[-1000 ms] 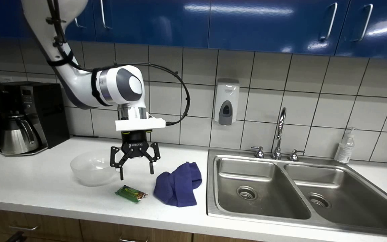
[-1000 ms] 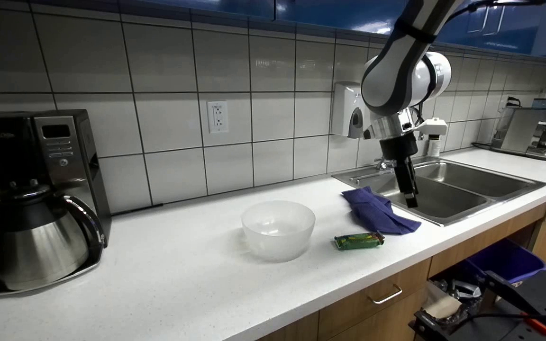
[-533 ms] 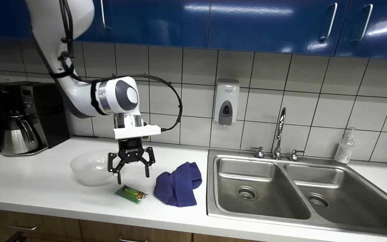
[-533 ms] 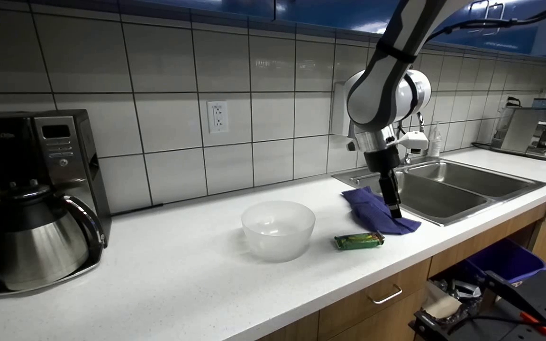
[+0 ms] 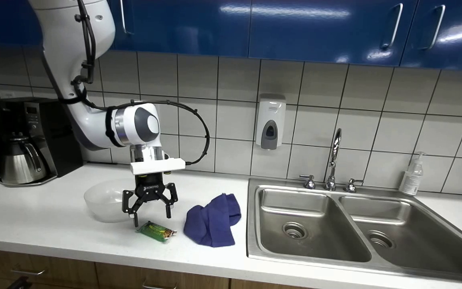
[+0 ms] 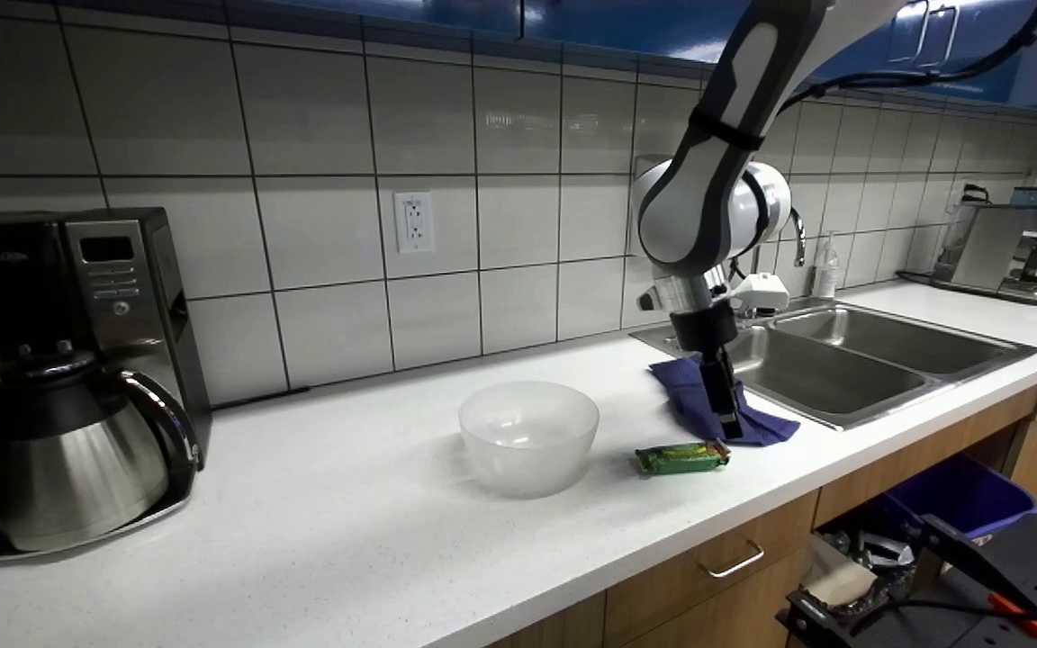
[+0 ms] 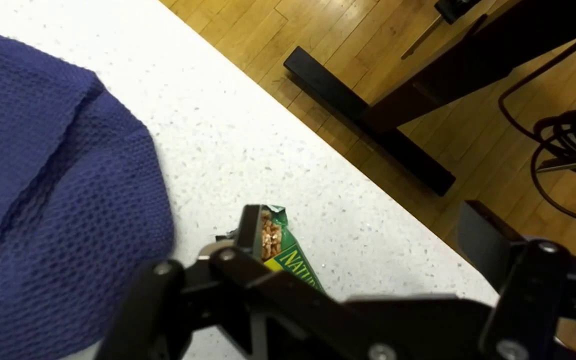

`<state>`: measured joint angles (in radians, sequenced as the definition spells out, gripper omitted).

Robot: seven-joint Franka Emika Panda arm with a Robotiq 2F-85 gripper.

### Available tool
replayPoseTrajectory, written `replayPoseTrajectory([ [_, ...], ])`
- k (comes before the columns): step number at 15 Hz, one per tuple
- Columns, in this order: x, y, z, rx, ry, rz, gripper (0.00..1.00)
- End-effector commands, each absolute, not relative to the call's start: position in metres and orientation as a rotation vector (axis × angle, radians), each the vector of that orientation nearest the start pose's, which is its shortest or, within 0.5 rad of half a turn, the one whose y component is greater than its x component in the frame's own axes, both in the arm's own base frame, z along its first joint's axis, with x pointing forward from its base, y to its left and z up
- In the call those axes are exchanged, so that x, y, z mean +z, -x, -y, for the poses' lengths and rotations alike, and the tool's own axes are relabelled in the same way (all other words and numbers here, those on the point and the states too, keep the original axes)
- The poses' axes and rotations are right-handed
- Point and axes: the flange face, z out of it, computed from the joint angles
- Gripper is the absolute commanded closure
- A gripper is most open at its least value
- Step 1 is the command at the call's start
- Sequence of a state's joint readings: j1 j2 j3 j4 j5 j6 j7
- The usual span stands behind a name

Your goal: Put the green packet in the bowl.

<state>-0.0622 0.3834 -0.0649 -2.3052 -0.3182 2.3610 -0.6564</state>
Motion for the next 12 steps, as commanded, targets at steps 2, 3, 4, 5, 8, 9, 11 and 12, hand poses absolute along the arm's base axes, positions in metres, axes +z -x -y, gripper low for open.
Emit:
replayPoseTrajectory([
  [2, 0.1444, -0.492, 0.066, 0.601, 2.895, 1.249, 0.0],
  [3, 0.1426, -0.4928, 0.0658, 0.601, 2.894, 1.257, 0.0],
  [4, 0.1411, -0.4938, 0.0658, 0.603, 2.894, 1.261, 0.0],
  [5, 0.1401, -0.4946, 0.0657, 0.611, 2.896, 1.257, 0.0],
  [8, 0.1391, -0.4887, 0.065, 0.623, 2.892, 1.228, 0.0],
  [9, 0.1381, -0.4883, 0.065, 0.625, 2.89, 1.228, 0.0],
  [11, 0.1372, -0.488, 0.065, 0.628, 2.889, 1.228, 0.0],
  [12, 0.1371, -0.488, 0.065, 0.628, 2.889, 1.228, 0.0],
])
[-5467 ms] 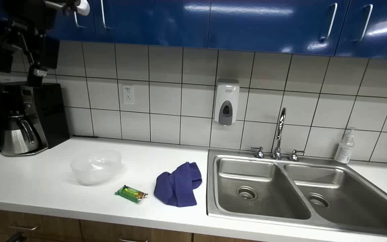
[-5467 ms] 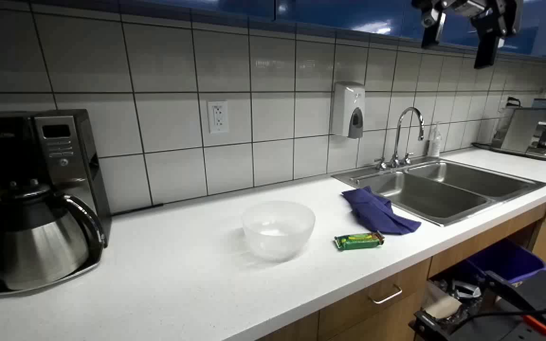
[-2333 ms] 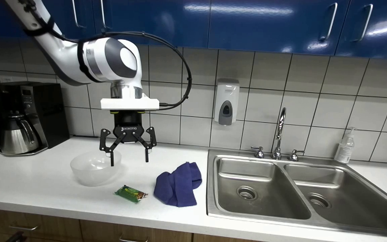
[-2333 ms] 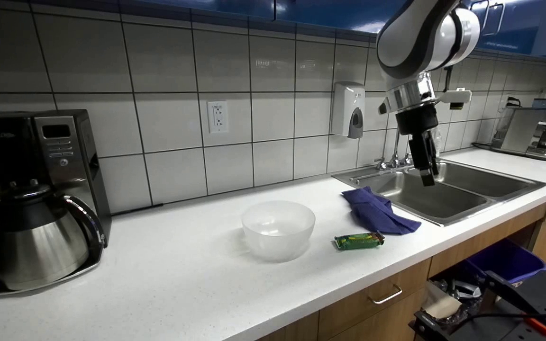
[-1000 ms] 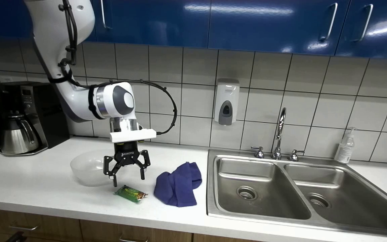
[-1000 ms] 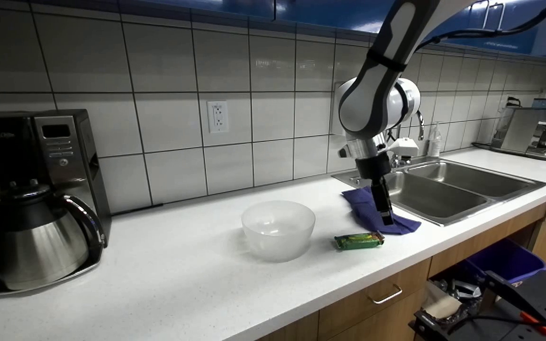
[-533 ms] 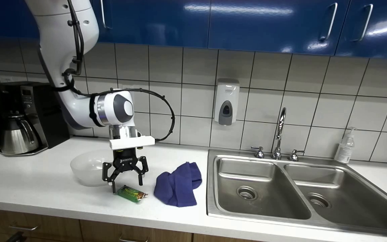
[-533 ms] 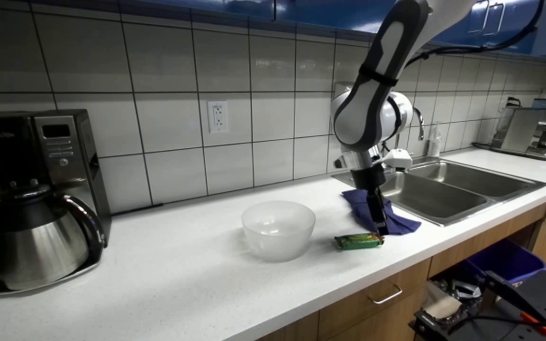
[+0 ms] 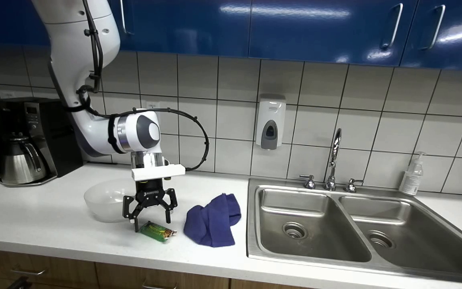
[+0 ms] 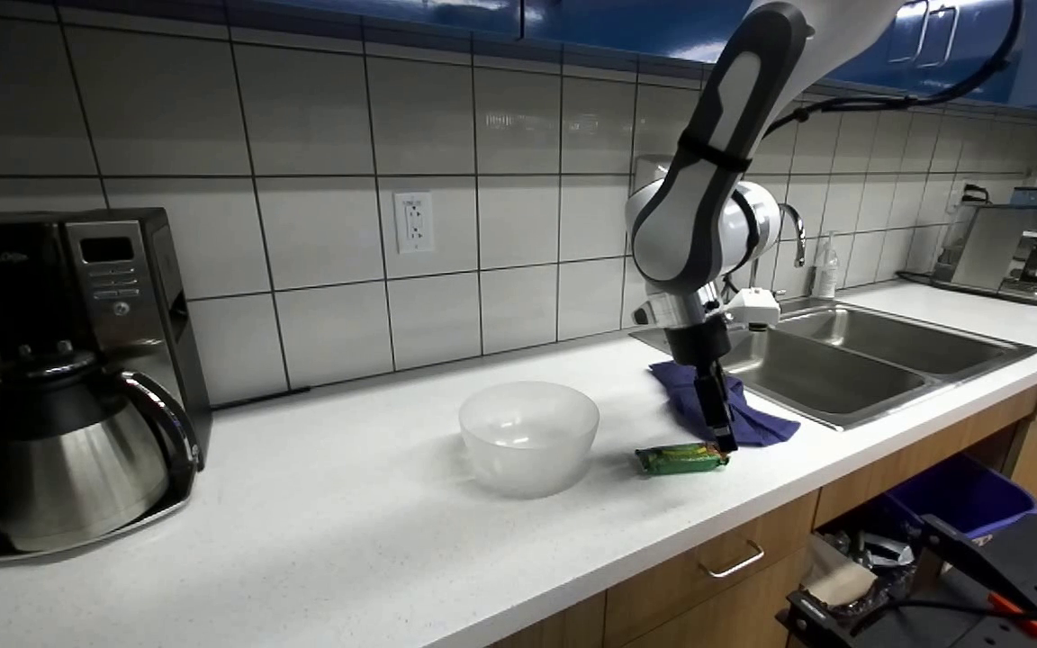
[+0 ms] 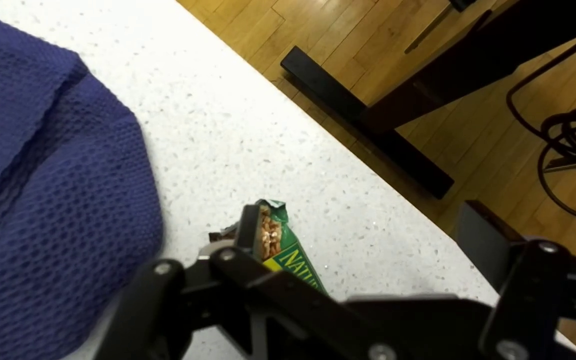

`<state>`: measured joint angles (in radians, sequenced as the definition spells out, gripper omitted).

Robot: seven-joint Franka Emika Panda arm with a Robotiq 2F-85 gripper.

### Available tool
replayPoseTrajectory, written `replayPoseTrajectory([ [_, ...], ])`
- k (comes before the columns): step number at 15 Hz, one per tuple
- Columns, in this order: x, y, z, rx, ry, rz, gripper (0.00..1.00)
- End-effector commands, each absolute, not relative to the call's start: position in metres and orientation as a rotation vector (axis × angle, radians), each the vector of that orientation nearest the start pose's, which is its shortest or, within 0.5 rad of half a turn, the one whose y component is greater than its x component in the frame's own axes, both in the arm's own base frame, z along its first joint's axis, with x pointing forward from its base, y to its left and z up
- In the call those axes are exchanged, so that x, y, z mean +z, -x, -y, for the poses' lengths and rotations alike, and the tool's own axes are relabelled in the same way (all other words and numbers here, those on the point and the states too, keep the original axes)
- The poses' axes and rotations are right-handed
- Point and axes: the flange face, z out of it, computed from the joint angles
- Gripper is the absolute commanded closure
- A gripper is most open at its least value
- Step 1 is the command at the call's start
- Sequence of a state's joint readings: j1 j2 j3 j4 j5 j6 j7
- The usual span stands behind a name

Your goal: Put the green packet in the bowl.

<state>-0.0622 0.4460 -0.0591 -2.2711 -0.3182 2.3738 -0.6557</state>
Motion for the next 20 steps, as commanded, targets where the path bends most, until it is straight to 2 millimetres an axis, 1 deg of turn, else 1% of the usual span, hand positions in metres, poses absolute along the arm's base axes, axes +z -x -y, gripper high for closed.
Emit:
replayPoseTrajectory([
  [1, 0.137, -0.488, 0.065, 0.628, 2.889, 1.228, 0.0],
  [3, 0.137, -0.488, 0.065, 0.628, 2.889, 1.228, 0.0],
  [7, 0.129, -0.494, 0.056, 0.62, 2.88, 1.276, 0.0],
  [12, 0.122, -0.512, 0.058, 0.588, 2.892, 1.365, 0.0],
  [14, 0.114, -0.52, 0.061, 0.602, 2.883, 1.405, 0.0],
  [20, 0.092, -0.534, 0.06, 0.616, 2.855, 1.462, 0.0],
])
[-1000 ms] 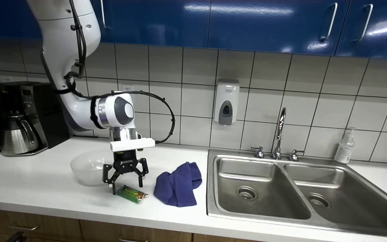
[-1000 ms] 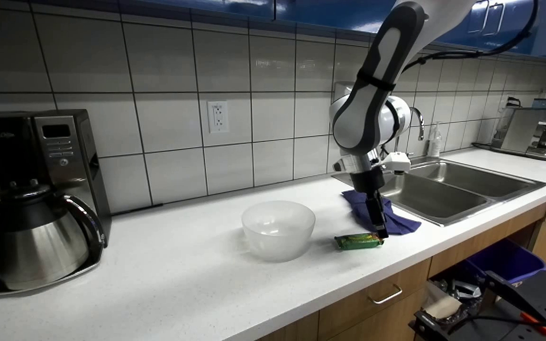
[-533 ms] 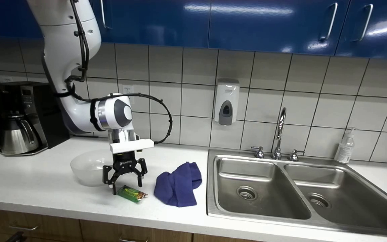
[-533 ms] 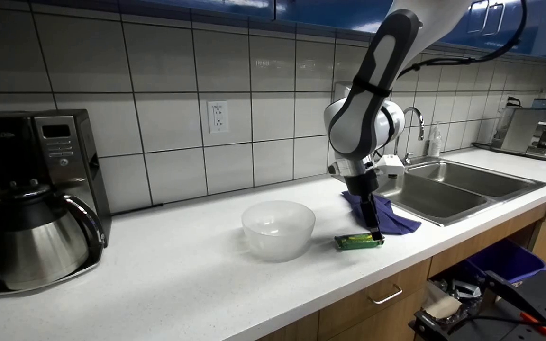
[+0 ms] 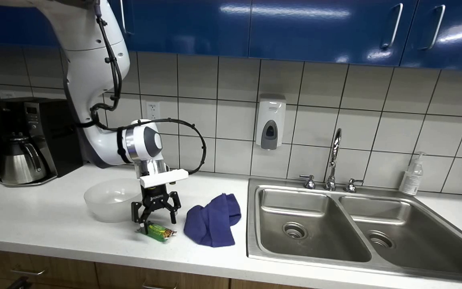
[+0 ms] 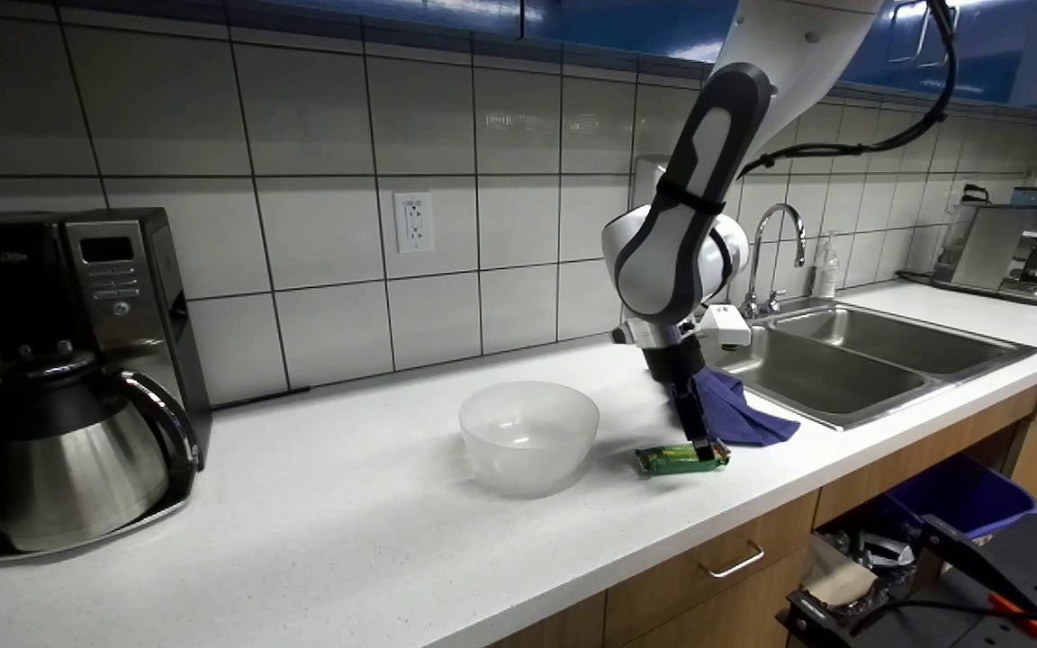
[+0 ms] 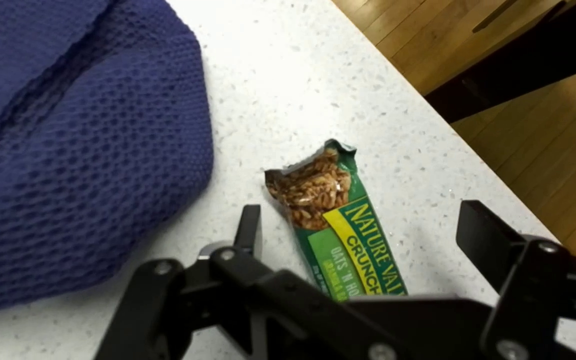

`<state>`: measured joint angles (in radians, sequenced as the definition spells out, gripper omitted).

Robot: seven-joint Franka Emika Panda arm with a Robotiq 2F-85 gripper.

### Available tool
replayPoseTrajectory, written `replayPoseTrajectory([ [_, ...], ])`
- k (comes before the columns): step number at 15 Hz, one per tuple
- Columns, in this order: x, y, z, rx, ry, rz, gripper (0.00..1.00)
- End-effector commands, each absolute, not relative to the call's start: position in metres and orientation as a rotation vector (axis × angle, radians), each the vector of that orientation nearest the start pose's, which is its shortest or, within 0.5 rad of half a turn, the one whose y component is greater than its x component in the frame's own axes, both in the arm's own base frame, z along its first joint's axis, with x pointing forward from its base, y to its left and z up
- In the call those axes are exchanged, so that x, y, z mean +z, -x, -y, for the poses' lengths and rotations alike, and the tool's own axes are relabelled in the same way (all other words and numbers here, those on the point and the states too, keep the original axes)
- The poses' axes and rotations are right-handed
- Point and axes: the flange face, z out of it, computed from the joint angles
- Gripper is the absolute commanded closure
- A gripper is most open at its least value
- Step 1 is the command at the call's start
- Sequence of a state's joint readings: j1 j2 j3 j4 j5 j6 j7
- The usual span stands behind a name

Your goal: Put the green packet in the bowl.

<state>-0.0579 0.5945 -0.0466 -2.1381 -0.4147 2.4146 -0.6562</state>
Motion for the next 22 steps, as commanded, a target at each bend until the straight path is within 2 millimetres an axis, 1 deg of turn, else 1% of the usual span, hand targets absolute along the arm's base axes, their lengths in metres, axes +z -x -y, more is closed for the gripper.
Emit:
replayPoseTrajectory([
  [1, 0.09, -0.535, 0.059, 0.618, 2.853, 1.467, 0.0],
  [9, 0.079, -0.543, 0.045, 0.618, 2.841, 1.506, 0.0],
  [10, 0.079, -0.543, 0.045, 0.617, 2.839, 1.507, 0.25],
  [11, 0.079, -0.543, 0.044, 0.616, 2.837, 1.507, 0.26],
  [14, 0.08, -0.543, 0.045, 0.609, 2.839, 1.5, 0.51],
  [18, 0.083, -0.543, 0.045, 0.592, 2.845, 1.488, 0.82],
  [22, 0.097, -0.541, 0.048, 0.532, 2.874, 1.433, 0.84],
])
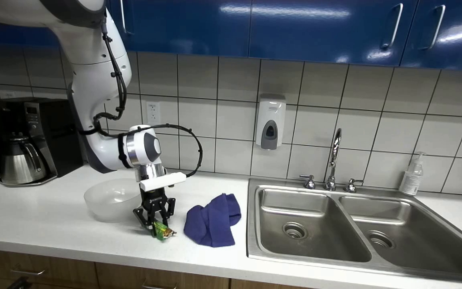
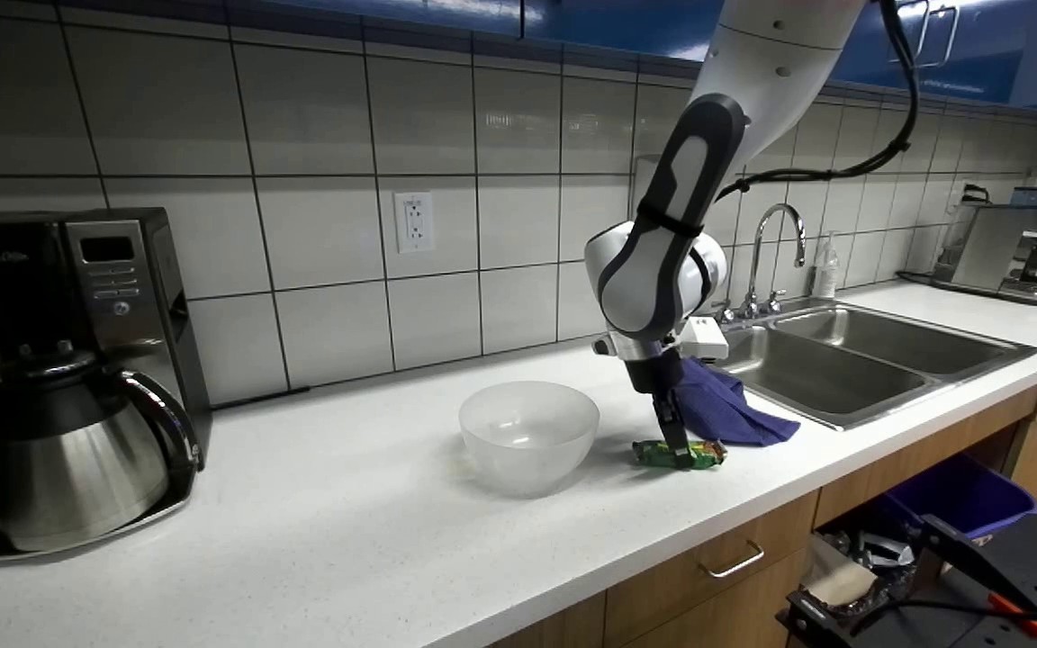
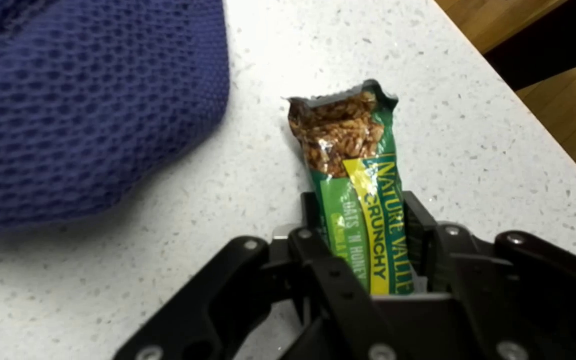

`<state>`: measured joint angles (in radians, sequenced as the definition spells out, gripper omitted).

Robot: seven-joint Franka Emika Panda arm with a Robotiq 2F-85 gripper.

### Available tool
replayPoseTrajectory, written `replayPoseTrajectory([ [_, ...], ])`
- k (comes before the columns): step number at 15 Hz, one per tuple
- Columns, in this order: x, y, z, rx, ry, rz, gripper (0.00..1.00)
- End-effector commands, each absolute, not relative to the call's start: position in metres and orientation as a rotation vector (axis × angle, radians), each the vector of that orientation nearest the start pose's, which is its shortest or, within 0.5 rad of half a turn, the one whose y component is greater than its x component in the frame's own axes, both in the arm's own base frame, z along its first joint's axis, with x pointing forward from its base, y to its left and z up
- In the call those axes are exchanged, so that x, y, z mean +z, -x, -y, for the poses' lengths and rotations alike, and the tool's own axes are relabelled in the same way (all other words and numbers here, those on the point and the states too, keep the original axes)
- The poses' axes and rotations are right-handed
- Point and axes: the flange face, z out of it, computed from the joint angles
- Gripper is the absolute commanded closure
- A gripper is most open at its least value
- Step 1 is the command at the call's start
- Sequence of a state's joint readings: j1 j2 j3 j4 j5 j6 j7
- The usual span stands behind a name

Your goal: Put the green packet in the bowl.

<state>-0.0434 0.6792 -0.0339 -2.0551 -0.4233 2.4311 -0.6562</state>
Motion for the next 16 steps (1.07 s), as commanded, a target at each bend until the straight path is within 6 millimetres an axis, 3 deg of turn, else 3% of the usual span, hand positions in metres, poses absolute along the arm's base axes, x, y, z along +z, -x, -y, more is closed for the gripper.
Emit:
replayPoseTrajectory([
  [1, 0.102, -0.539, 0.05, 0.52, 2.88, 1.417, 0.84],
  [8, 0.148, -0.53, 0.063, 0.441, 2.926, 1.342, 0.84],
  [16, 0.205, -0.526, 0.045, 0.313, 2.975, 1.37, 0.84],
])
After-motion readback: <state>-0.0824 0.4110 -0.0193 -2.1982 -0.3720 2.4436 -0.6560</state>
